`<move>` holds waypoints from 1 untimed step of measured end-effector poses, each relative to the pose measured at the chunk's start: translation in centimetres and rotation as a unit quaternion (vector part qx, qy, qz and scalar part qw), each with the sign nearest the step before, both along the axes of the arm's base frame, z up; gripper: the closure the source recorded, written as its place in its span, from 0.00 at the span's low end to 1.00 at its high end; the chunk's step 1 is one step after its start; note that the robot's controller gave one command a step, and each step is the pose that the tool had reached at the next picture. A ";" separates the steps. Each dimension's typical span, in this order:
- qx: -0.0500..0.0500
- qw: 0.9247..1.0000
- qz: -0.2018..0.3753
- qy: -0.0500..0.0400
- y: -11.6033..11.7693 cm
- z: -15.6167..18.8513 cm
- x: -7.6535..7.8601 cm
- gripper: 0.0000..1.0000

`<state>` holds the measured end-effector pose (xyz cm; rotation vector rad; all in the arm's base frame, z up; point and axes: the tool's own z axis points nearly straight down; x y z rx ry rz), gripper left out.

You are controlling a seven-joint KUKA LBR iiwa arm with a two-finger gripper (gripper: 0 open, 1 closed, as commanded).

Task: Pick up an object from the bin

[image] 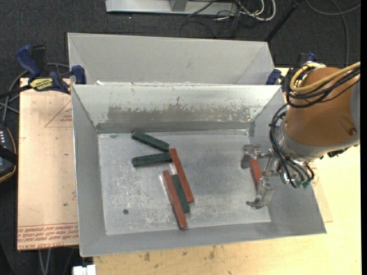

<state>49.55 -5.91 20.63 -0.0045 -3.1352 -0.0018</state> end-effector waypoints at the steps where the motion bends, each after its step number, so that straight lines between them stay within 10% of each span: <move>1: -0.001 0.997 -0.083 -0.005 -6.4 0.5 0.1 0.00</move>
Offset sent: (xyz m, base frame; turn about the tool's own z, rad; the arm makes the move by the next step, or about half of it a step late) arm 0.0008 -0.0626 0.0046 0.1633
